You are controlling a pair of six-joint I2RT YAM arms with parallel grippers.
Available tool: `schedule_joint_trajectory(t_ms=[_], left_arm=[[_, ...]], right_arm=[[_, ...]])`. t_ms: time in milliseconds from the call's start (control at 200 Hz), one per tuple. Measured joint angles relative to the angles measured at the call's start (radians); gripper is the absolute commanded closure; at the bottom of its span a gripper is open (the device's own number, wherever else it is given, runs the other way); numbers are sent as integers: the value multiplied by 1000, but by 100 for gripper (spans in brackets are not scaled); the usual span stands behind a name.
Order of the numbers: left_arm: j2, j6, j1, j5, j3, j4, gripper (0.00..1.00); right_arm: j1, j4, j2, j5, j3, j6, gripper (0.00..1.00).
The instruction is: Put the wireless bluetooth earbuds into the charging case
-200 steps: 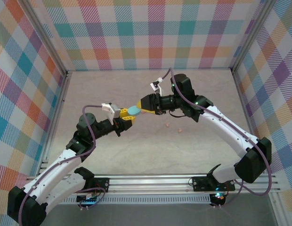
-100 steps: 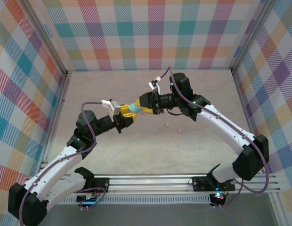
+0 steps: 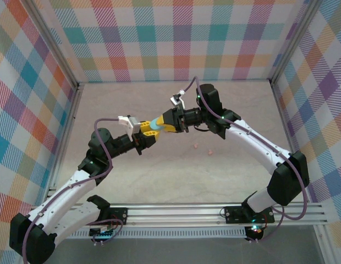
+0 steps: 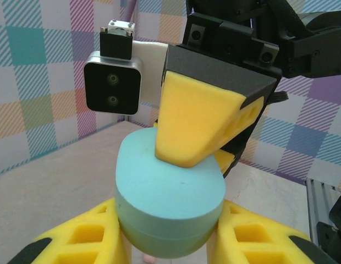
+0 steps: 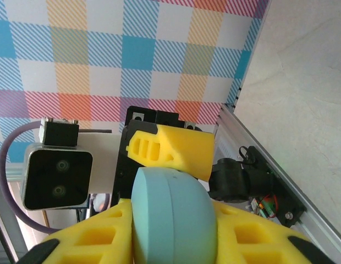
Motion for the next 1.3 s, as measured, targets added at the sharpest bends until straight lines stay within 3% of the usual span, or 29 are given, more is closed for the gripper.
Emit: schedule_joint_trajectory(t_ms=[175, 205, 235, 255, 440, 580, 785, 925, 1075, 1300], left_arm=[[-38, 21, -5, -39, 0, -36, 39], [-48, 19, -6, -51, 0, -47, 29], [-61, 18, -7, -61, 0, -57, 5], [-70, 28, -7, -69, 0, -65, 0], [-146, 33, -10, -182, 6, -197, 0], [-187, -13, -11, -381, 47, -383, 0], [-201, -122, -11, -621, 127, -655, 0], [-195, -282, 0, -760, 136, -813, 0], [-185, -403, 16, -814, 138, -937, 0], [-209, -451, 17, -835, 134, -1006, 0]], right_arm=[[5, 57, 1, 4, -20, 9, 80], [7, 75, 1, 9, -31, 13, 80], [7, 95, 1, 17, -43, 21, 81], [7, 104, 1, 23, -50, 28, 81], [7, 139, 18, 115, -82, 27, 80], [7, 105, 80, 194, -55, -45, 79], [9, 69, 324, 254, 68, -142, 78], [21, 16, 525, 286, 203, -214, 77], [39, -64, 731, 323, 380, -281, 76], [78, -137, 935, 352, 553, -355, 76]])
